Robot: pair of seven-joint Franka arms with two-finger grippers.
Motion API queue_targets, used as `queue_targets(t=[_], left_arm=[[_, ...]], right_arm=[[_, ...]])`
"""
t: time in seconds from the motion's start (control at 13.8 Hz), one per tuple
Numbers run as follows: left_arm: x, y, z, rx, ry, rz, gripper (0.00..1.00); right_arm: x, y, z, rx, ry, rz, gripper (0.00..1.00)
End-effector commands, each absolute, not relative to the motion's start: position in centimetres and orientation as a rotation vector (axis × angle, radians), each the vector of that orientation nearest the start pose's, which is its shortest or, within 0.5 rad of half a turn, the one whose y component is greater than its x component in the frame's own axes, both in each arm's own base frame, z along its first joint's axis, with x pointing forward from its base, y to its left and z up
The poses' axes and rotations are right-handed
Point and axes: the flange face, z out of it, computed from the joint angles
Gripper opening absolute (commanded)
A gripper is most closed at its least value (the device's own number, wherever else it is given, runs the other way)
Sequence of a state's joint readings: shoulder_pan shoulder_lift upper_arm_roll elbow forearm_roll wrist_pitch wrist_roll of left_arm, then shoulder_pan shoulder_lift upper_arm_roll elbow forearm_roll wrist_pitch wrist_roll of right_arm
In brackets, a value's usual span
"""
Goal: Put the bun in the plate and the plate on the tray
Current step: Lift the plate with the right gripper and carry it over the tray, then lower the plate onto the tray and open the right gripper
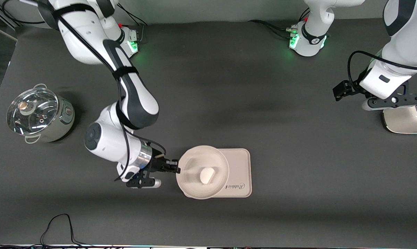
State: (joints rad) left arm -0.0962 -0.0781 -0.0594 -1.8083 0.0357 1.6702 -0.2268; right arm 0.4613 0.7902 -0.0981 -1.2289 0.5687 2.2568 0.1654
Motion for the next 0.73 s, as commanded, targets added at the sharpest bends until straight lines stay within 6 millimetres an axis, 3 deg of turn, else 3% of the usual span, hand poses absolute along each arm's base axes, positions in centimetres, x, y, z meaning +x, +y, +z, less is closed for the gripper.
queue_targets(t=[0.0,0.15,0.29,0.65], left_arm=[[52.0,-7.5,56.8,-3.092,-0.123,0.069,1.00],[52.2,-6.0,56.9,-3.092,-0.165,0.070,1.00],[52.3,-6.1,57.0,-3.092,-0.163,0.068,1.00],[52.5,-5.9,57.0,-3.088,-0.164,0.069,1.00]], right_arm=[[72.8,32.4,26.9,-2.664,0.180,-0.112,0.00],[72.5,32.7,23.3,-2.674,0.217,-0.086,0.00],[71.5,33.4,20.0,-2.697,0.215,-0.030,0.00],[70.5,34.7,19.3,-2.704,0.196,-0.006,0.00]])
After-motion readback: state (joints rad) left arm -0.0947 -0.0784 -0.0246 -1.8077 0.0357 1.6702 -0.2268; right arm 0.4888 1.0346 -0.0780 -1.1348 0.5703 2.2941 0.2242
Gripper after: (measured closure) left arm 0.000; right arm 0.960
